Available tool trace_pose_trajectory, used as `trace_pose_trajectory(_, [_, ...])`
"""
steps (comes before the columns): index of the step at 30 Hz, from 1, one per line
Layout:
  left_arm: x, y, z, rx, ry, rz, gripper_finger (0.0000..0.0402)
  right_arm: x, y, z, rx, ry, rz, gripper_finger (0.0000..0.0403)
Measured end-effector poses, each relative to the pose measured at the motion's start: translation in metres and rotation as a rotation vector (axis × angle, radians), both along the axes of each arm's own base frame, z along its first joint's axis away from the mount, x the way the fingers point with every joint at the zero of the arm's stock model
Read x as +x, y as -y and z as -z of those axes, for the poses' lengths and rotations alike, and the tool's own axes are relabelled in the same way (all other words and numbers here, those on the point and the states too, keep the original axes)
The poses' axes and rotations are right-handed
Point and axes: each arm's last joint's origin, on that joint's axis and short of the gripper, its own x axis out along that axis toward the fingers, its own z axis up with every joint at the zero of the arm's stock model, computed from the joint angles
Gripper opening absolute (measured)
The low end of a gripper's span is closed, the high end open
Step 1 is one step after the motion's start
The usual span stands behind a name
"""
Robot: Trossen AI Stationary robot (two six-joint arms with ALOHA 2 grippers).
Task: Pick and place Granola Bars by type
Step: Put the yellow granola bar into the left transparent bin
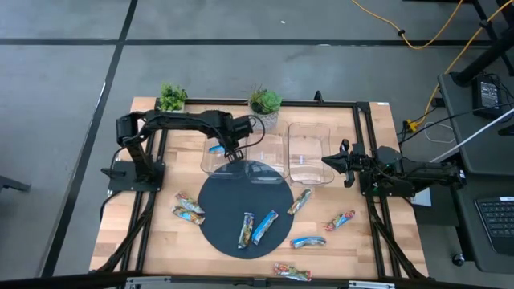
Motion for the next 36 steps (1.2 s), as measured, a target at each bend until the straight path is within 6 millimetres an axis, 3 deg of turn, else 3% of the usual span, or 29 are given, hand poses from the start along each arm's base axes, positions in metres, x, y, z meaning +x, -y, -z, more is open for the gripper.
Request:
trace_pose_trajectory(9, [-0.001,0.002,0.013,-0.034,0.031,0.032,0.0038,0.0,0.0,0.0,0.0,0.0,0.0,0.0019])
trace_pose_trajectory(21, [-0.002,0.002,0.01,-0.019,0.025,0.101,0.0112,0.0,0.0,0.0,0.0,0.001,0.0,0.0019])
trace_pose_trajectory(26, [-0.007,0.004,-0.006,0.001,0.079,0.103,0.0128,0.0,0.0,0.0,0.0,0.001,0.0,0.0019])
trace_pose_trajectory(36, [-0.033,0.015,-0.064,0.064,0.27,0.087,0.013,0.0,0.0,0.0,0.0,0.001,0.0,0.0019])
